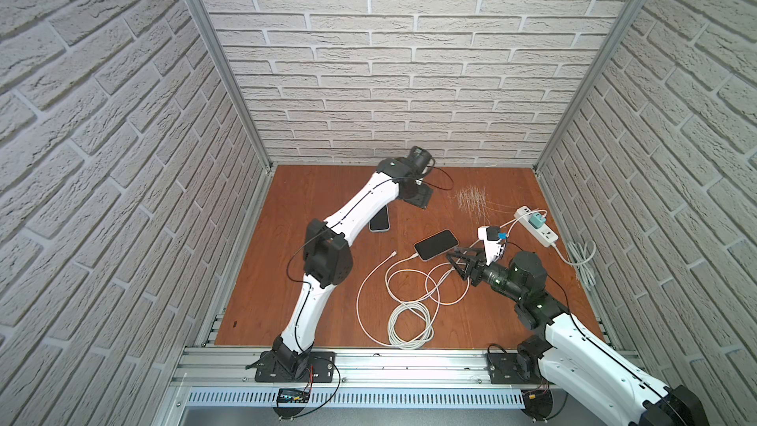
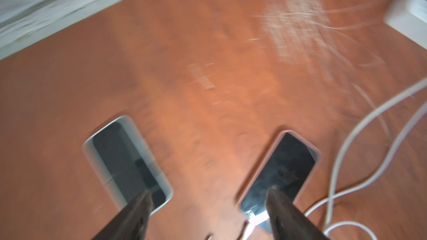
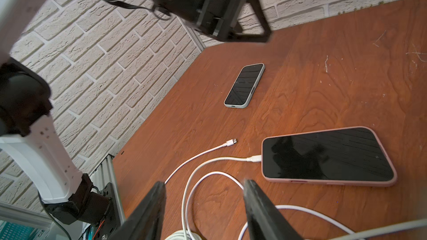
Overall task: Plug the charging cable into the phone
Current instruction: Place the phone at the center of the board, then pick up the charging cable from the center of the board.
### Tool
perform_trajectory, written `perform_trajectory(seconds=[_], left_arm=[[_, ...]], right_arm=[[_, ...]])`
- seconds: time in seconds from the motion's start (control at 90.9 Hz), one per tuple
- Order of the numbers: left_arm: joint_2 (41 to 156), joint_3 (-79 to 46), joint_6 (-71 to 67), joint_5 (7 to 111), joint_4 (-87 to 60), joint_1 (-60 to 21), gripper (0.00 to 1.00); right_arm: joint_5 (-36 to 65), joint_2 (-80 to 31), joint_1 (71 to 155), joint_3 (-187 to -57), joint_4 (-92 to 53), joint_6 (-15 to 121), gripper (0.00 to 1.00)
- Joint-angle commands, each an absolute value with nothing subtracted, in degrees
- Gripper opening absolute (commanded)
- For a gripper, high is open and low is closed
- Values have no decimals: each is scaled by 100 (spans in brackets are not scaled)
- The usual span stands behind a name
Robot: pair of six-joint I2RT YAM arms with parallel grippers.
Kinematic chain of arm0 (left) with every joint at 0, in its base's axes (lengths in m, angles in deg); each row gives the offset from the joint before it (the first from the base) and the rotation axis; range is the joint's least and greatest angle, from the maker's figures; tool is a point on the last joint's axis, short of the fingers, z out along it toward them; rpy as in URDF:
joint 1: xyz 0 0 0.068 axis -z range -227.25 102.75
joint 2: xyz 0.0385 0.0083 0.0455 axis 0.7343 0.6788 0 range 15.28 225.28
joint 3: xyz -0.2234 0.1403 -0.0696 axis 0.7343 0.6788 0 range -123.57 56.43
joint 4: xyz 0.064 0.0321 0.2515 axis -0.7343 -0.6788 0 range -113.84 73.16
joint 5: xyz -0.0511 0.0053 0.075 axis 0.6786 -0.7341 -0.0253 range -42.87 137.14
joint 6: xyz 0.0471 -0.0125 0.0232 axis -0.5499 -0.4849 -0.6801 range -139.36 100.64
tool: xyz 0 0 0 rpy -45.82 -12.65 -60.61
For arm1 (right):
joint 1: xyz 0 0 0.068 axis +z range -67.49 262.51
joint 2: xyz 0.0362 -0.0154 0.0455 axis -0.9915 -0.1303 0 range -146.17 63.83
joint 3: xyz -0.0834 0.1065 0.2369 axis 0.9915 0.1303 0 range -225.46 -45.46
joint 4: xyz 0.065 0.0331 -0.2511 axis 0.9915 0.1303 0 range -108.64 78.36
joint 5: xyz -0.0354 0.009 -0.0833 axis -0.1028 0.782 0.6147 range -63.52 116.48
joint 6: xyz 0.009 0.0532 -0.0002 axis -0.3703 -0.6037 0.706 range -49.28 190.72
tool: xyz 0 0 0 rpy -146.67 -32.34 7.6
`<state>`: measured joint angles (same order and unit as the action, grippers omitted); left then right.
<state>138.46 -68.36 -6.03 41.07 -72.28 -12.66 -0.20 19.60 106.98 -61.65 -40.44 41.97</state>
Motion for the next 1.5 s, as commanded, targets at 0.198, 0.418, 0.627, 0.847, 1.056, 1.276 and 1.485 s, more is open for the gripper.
perform_trajectory(seconds=[0.198, 0.418, 0.627, 0.847, 1.056, 1.276, 1.485], left_arm=[[11581, -2602, 687, 3800, -6352, -1272, 67], [11623, -1685, 770, 3792, -5933, -1082, 60], [12183, -1590, 782, 3939, -5661, -1093, 53], [12632, -1686, 621, 4445, -5411, -1063, 45], [12972, -1777, 536, 4524, -5479, -1102, 42], [12897, -1571, 490, 4670, -5396, -1133, 38], [12996, -1437, 514, 4554, -5412, -1164, 28]], right_arm=[[38, 1758, 10668, -6245, -4098, 4129, 60], [79, 1764, 10666, -6244, -4049, 4121, 60], [124, 1794, 10667, -6229, -4036, 4113, 60], [138, 1747, 10668, -6244, -4034, 4114, 60], [152, 1760, 10668, -6242, -4018, 4115, 61], [169, 1751, 10668, -6250, -4009, 4111, 61], [184, 1754, 10668, -6244, -3996, 4110, 61]])
